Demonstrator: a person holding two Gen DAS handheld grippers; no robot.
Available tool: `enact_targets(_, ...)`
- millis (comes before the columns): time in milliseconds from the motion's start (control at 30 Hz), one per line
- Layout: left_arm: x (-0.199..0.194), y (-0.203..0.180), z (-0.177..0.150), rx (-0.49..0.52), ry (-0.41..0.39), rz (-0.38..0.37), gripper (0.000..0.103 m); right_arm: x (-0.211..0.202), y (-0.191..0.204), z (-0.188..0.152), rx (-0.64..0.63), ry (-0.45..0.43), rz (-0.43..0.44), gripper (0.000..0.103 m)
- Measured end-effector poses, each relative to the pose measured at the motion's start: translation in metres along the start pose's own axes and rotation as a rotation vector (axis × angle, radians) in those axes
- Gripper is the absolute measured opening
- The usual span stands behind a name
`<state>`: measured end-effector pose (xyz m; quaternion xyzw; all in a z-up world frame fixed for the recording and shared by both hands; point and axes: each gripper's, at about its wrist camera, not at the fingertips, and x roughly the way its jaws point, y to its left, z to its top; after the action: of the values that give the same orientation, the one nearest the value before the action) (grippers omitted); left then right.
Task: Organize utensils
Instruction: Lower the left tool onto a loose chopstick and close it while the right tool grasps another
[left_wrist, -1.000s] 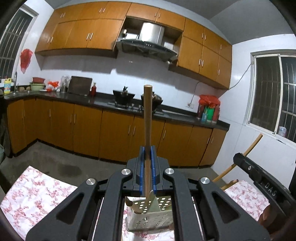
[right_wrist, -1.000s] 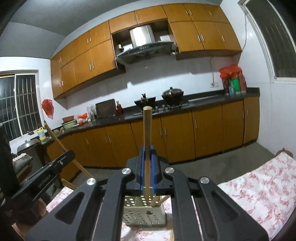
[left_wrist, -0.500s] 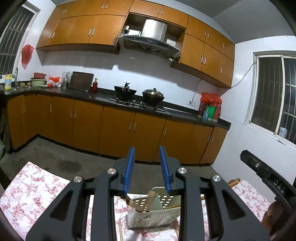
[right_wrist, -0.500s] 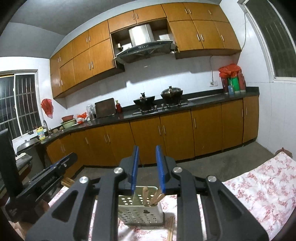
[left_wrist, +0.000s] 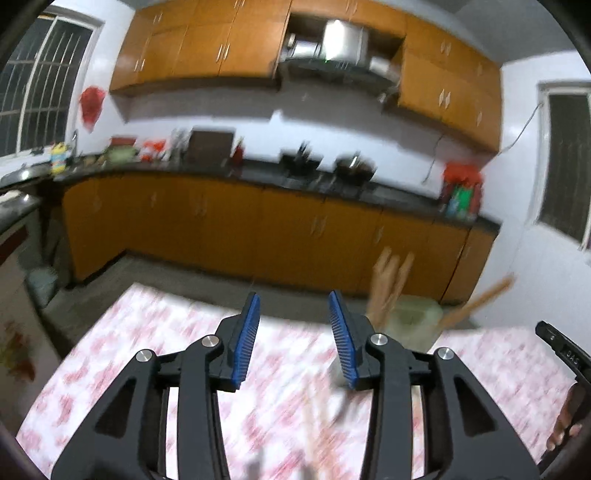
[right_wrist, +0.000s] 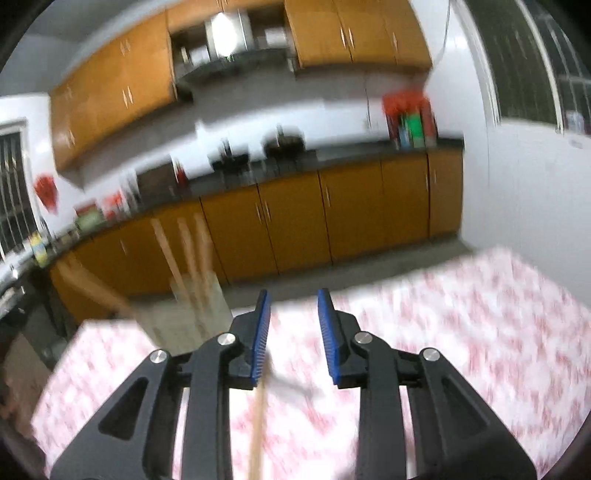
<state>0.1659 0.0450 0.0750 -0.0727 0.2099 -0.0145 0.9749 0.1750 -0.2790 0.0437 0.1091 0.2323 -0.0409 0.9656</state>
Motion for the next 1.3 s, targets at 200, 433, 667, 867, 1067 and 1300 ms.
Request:
enact_targets(200, 0.028, 0.019, -0.066, -0.003, 0.238, 0.031, 0.040, 0.045, 0.005, -0.087, -0.032, 0.325, 0.056, 0.020)
enact_targets(433, 0.038, 0.016, -0.108, 0.004, 0.369, -0.010, 0.040, 0.054, 0.028, -0.129, -0.065, 0.429, 0.124, 0.016)
enact_targets(667, 0.039, 0.009, -0.127, 0.015, 0.405, -0.038, 0.040, 0.057, 0.037, -0.138, -0.093, 0.442, 0.122, 0.013)
enact_targets(867, 0.042, 0.004, -0.133, 0.015, 0.428, -0.056, 0.040, 0.059, 0.037, -0.138, -0.107, 0.441, 0.108, 0.013)
enact_targets(1067, 0.045, 0.000, -0.138, 0.009, 0.454, -0.079, 0.037, 0.061, 0.037, -0.140, -0.145, 0.427, 0.052, 0.008)
enact_targets(1300, 0.047, -0.011, -0.143, 0.034, 0.475, -0.109, 0.031, 0.063, 0.006, -0.132, -0.055, 0.414, -0.019, 0.008)
